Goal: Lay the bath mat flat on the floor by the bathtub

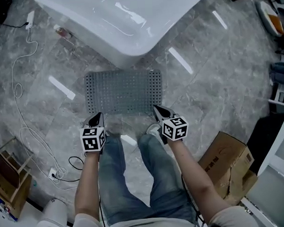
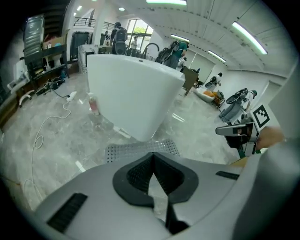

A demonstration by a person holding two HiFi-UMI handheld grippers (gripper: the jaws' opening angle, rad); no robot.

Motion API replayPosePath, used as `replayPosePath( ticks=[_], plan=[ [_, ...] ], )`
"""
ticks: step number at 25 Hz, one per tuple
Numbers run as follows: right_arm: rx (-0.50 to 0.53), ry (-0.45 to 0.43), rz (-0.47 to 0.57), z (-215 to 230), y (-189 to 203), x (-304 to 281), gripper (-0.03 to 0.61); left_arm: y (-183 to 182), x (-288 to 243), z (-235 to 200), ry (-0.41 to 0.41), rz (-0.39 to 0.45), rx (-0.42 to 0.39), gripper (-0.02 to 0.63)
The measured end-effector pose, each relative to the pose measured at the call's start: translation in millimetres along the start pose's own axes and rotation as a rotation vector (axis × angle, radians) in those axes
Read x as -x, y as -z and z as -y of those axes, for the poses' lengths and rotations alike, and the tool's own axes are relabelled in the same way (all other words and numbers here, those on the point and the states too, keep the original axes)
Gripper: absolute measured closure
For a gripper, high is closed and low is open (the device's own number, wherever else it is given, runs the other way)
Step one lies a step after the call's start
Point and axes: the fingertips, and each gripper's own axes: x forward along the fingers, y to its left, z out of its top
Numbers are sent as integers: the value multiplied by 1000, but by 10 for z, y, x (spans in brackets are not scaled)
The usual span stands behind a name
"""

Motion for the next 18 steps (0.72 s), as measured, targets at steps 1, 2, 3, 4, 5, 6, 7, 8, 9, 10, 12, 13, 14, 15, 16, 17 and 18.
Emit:
replayPosePath(
  ticks=[1, 2, 3, 4, 5, 6, 7, 8, 9, 10, 12, 13, 14, 15, 16, 17, 18],
  plan=[
    [11, -5, 9, -84, -120, 121, 552, -122, 139, 99, 2, 18, -10, 598],
    [22, -9, 17, -165, -238, 239, 552, -241, 276, 193, 3, 38, -16, 598],
    [34, -14, 27, -248, -360, 364, 552, -355, 416, 287, 4, 58, -15, 598],
    [44, -21, 42, -333, -489, 499, 552, -466, 560, 385, 7, 77, -11, 598],
    [53, -30, 62, -423, -624, 643, 552, -575, 709, 488, 11, 95, -7, 598],
    [63, -39, 85, -514, -766, 790, 552, -691, 860, 588, 15, 114, -9, 598],
    [73, -48, 111, -605, -919, 930, 552, -824, 1011, 679, 17, 133, -20, 598],
    [83, -58, 138, -695, -1083, 1062, 552, -974, 1160, 758, 20, 155, -34, 598],
    [90, -67, 164, -783, -1248, 1191, 552, -1133, 1311, 830, 24, 178, -46, 598],
    [95, -76, 188, -868, -1404, 1324, 552, -1287, 1464, 902, 30, 200, -53, 598],
    [106, -91, 222, -1030, -1669, 1606, 552, -1553, 1771, 1050, 42, 239, -65, 598],
    [115, -97, 237, -1113, -1781, 1744, 552, -1666, 1921, 1118, 47, 257, -77, 598],
    [126, -103, 250, -1199, -1886, 1878, 552, -1773, 2068, 1180, 50, 274, -92, 598],
    [138, -109, 264, -1287, -1988, 2008, 552, -1877, 2215, 1236, 53, 291, -106, 598],
    [150, -115, 278, -1375, -2093, 2138, 552, -1981, 2363, 1288, 56, 309, -117, 598],
    [160, -121, 293, -1462, -2197, 2271, 552, -2084, 2513, 1341, 60, 328, -123, 598],
    [169, -126, 308, -1546, -2300, 2407, 552, -2183, 2667, 1397, 65, 348, -126, 598]
  ],
)
